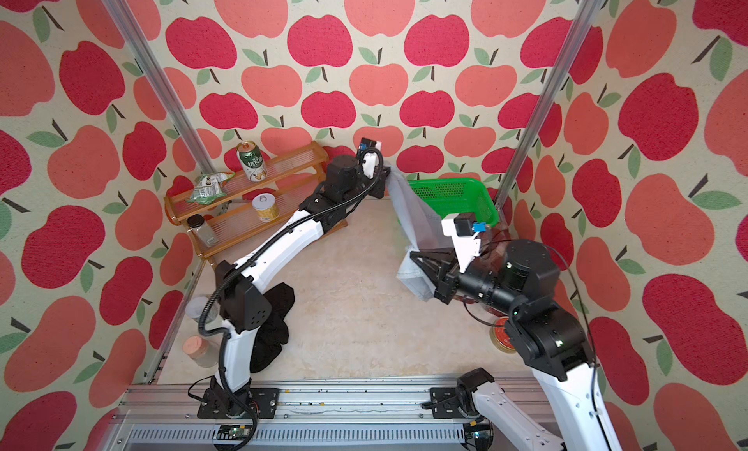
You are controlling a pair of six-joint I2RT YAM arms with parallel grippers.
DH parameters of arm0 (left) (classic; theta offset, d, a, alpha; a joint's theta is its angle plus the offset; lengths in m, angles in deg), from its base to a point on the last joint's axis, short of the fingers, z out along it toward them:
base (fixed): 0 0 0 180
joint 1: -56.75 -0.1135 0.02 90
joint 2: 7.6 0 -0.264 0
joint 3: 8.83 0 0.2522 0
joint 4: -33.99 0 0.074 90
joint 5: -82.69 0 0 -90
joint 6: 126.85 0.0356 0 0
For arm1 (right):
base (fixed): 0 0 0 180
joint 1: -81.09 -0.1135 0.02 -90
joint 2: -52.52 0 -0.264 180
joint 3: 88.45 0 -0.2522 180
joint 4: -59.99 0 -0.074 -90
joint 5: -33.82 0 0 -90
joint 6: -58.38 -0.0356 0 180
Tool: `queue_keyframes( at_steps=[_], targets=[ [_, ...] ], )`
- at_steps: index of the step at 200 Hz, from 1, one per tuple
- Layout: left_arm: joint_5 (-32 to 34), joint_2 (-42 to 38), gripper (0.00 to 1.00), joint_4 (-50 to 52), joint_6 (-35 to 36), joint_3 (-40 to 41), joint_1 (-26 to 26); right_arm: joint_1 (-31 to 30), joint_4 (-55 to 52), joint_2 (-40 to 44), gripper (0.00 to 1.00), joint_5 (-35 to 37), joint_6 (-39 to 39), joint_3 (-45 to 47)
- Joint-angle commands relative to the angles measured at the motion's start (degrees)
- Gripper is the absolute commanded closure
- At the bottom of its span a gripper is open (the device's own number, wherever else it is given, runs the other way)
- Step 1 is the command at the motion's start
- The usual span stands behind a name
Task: Roll up the skirts
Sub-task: Flatten out the skirt at the center of the board, then move the skirt to the center of the board.
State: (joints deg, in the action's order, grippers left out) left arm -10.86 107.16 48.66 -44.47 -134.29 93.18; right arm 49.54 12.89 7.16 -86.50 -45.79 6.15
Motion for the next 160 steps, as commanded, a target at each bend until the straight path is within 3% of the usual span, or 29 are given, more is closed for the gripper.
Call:
queue_keyframes(
  at_steps=[1, 13, 33, 49, 67, 84, 106, 127, 160],
  targets=[
    [3.4, -8.3, 0.78, -22.5, -11.8, 26.6, -9.7, -12.1, 14.0, -2.1, 1.00, -3.0, -1.6, 12.2],
    [1.5, -11.8, 0.60, -22.3, -16.6, 34.6, -14.4, -20.7, 21.4, -7.9, 0.79, 0.3, -1.9, 17.8],
    [2.5, -17.8, 0.47, -21.6, -15.9, 44.3, -19.0, -28.3, 33.7, -23.3, 0.32, -0.7, -4.9, 20.5],
    [3.6, -22.6, 0.38, -20.6, -15.1, 48.6, -21.9, -30.8, 38.0, -33.3, 0.19, -2.1, -6.0, 18.1],
    [4.4, -26.6, 0.37, -17.6, -13.7, 49.8, -24.4, -30.5, 41.6, -37.9, 0.17, -3.5, -7.5, 16.5],
    [4.4, -28.7, 0.37, -15.2, -11.7, 49.6, -24.9, -28.6, 40.1, -37.2, 0.16, -3.1, -7.0, 15.8],
    [4.2, -29.0, 0.38, -11.9, -11.7, 49.5, -24.6, -23.3, 34.8, -31.8, 0.16, -0.7, -5.9, 17.2],
    [3.0, -27.8, 0.40, -10.9, -16.0, 52.7, -24.5, -16.2, 26.7, -24.6, 0.16, 1.9, -3.8, 19.0],
    [-4.7, -23.5, 0.43, -12.6, -21.5, 57.4, -24.2, -6.6, 15.7, -13.7, 0.13, 6.1, -0.7, 19.8]
  ],
)
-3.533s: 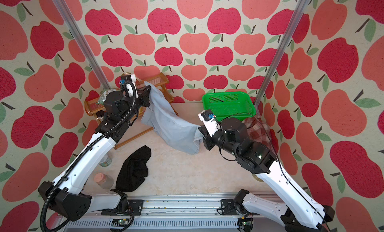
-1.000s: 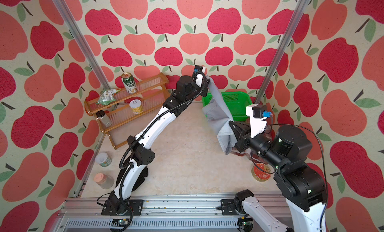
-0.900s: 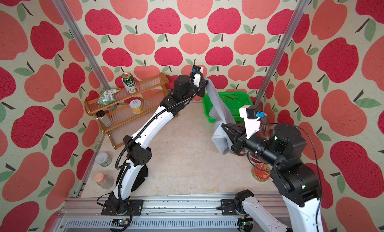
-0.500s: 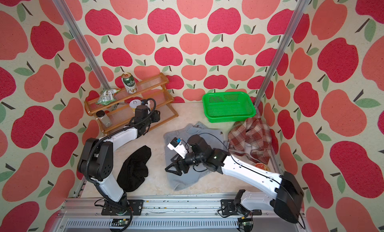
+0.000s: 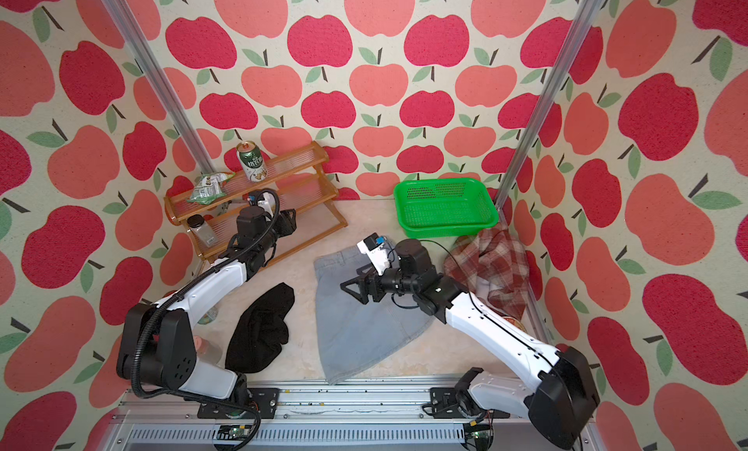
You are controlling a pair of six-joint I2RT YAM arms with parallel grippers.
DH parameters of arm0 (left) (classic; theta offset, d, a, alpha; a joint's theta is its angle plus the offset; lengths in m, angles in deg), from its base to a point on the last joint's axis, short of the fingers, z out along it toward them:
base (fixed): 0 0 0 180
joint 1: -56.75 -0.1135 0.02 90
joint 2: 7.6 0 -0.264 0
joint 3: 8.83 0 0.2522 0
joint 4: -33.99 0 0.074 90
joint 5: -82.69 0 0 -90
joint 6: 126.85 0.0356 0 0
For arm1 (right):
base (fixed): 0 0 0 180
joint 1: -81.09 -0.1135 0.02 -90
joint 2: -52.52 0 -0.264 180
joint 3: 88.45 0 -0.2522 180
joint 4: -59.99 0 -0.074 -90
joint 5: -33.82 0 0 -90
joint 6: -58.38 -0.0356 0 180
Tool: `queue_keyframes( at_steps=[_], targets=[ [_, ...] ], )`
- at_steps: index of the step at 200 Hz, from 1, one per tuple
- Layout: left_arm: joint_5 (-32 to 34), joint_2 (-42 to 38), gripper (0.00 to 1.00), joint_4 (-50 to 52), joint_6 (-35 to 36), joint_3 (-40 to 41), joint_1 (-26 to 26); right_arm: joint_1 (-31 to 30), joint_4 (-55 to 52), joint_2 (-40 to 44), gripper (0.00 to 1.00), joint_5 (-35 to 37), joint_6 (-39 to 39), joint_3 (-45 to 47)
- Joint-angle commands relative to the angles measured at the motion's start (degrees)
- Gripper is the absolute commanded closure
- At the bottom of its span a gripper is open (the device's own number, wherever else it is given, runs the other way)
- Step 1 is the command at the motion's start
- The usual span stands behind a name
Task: Roll up the skirts
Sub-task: Move the skirt to the center of the board.
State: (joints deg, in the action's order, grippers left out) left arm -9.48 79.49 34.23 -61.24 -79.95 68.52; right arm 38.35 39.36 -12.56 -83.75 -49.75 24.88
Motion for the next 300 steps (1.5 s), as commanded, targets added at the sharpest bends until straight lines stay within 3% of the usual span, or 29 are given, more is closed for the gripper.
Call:
queue_keyframes(
  at_steps=[1, 50, 93, 148, 182, 205, 227, 253, 300],
  targets=[
    [-6.3, 4.3, 0.43, 1.9, -4.8, 3.1, 0.4, 4.9, -11.0, 6.4, 0.13, 3.3, 3.2, 1.1],
    [-5.0, 10.0, 0.44, 3.7, -3.7, 2.6, 7.3, 13.3, -14.1, 9.6, 0.14, 0.0, 2.8, 1.2],
    [-5.4, 15.3, 0.45, 3.0, -4.3, 2.7, 8.0, 14.5, -14.0, 9.8, 0.15, -0.6, 2.6, 2.0],
    [-3.0, 13.7, 0.46, 5.1, -2.7, 5.2, 9.3, 17.2, -15.8, 10.4, 0.15, -2.1, 3.8, 1.7],
    [-2.8, 16.0, 0.62, 4.9, -3.3, 4.8, 10.9, 17.4, -15.3, 9.8, 0.15, -2.5, 3.4, 1.5],
    [-1.6, 17.1, 0.85, 4.8, -3.4, 4.4, 11.9, 17.4, -16.3, 10.1, 0.15, -1.9, 3.8, 0.9],
    [0.1, 16.2, 1.00, 6.0, -2.6, 3.1, 11.7, 17.6, -17.1, 10.5, 0.15, -0.8, 4.1, 0.6],
    [3.4, 12.2, 1.00, 9.3, 0.3, 1.0, 10.4, 18.4, -18.5, 10.4, 0.15, 2.7, 3.7, 1.0],
    [2.2, 5.9, 1.00, 9.8, 0.3, 3.8, 1.7, 24.1, -20.1, 12.0, 0.15, 9.8, -0.1, 4.4]
  ],
)
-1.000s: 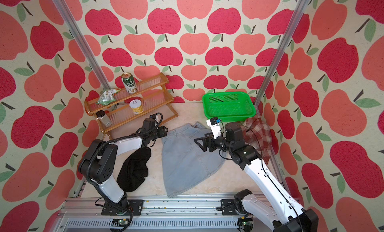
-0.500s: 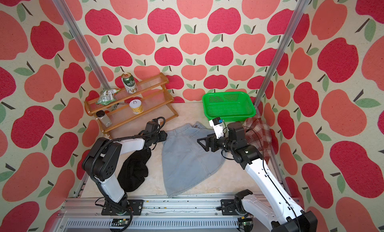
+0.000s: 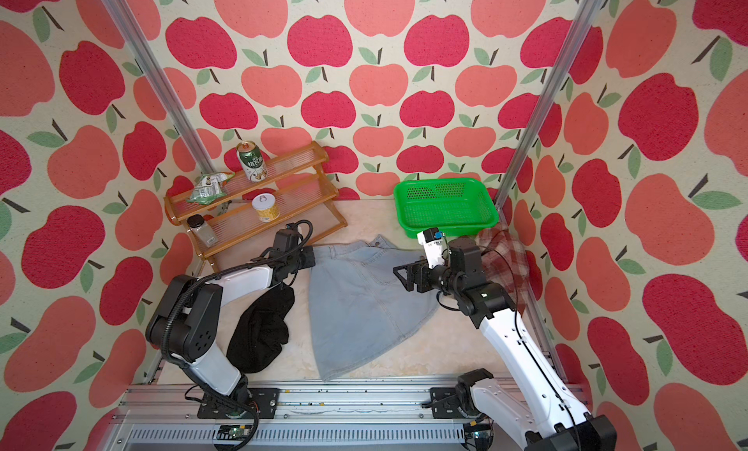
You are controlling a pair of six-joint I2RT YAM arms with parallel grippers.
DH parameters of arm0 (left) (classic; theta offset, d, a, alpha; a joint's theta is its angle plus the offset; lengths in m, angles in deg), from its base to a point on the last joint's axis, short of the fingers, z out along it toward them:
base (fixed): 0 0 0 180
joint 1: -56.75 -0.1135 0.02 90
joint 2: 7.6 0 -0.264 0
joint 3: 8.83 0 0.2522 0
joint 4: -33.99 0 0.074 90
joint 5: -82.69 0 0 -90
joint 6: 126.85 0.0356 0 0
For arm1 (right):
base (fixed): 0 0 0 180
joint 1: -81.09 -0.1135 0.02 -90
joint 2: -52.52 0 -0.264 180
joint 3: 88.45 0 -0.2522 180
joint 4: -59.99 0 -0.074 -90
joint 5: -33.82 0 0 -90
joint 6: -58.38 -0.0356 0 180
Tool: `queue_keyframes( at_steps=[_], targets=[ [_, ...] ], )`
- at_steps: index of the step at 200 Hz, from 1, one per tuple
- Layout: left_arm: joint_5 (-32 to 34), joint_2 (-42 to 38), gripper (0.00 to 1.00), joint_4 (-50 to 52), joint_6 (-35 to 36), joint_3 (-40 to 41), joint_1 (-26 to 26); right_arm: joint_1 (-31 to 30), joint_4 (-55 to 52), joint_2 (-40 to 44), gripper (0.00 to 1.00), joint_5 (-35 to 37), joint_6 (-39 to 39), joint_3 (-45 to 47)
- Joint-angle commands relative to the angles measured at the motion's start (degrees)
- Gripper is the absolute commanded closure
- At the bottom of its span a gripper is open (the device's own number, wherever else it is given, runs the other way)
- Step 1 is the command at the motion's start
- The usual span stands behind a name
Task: Roll up the skirts
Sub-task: Move the skirt to the center of the board.
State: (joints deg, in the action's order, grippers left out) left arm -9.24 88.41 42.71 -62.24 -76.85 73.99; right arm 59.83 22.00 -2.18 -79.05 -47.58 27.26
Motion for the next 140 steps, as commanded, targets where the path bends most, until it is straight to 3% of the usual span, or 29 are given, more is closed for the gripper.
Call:
queue_keyframes(
  at_steps=[1, 22, 44, 81, 140],
  targets=[
    [2.0, -3.0, 1.00, 1.3, 1.3, 0.7, -3.8, 2.8, -2.8, 1.6, 0.15, 5.3, -2.3, 2.1],
    [2.2, -2.3, 1.00, 0.6, 1.5, 1.4, -3.5, 5.7, -3.1, 1.2, 0.15, 7.0, -4.3, 3.7],
    [1.8, 1.0, 0.84, 0.4, 1.2, 0.6, -2.6, 6.3, -2.3, -0.7, 0.14, 6.3, -5.0, 4.7],
    [2.4, 3.7, 0.71, 0.5, 1.1, 0.1, -2.1, 5.4, -3.1, -4.6, 0.14, 2.4, -2.2, 4.1],
    [3.8, 0.6, 0.68, 0.9, 1.4, 2.4, -4.1, -17.3, 13.7, -9.6, 0.15, -0.5, -3.7, 9.9]
  ],
)
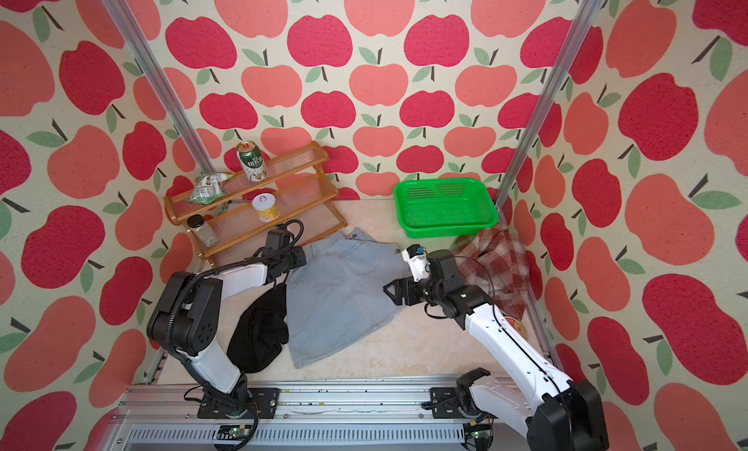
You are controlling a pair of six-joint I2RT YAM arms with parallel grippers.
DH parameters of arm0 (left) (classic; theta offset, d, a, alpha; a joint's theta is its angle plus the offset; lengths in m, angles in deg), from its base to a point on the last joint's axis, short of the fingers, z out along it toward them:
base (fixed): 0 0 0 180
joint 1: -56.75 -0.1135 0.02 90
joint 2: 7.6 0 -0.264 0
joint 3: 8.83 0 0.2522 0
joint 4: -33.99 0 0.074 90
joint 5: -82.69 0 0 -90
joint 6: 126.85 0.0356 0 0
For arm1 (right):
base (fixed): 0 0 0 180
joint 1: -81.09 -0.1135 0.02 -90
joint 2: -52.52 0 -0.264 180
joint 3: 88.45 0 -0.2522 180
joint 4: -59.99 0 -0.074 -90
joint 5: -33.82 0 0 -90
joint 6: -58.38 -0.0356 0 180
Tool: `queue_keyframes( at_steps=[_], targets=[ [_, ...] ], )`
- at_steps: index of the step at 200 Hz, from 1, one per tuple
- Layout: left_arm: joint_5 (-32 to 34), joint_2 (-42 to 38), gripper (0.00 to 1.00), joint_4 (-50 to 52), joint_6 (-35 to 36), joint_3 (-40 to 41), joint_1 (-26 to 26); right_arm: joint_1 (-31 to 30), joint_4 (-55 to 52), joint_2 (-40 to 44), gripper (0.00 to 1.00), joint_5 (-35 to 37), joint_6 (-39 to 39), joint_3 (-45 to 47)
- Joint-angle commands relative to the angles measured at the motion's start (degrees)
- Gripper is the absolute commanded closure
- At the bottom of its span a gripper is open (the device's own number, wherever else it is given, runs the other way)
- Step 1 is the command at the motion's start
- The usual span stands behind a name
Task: Roll up the skirts
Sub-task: Move the skirt to the center of the board, then flatten out the skirt at the center of the board.
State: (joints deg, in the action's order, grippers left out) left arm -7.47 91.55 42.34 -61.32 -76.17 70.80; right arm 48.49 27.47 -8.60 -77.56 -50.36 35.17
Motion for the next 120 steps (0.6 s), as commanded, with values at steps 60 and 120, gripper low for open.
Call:
queue_keyframes(
  at_steps=[60, 120],
  targets=[
    [3.1, -3.5, 0.83, 1.7, 1.0, 3.6, -2.9, -21.6, 15.3, -16.0, 0.15, -1.1, 0.1, -2.4],
    [4.5, -3.0, 0.57, 2.6, 1.2, 4.7, -3.6, -30.0, 19.7, -25.7, 0.13, 0.5, -0.4, -6.4]
  ],
)
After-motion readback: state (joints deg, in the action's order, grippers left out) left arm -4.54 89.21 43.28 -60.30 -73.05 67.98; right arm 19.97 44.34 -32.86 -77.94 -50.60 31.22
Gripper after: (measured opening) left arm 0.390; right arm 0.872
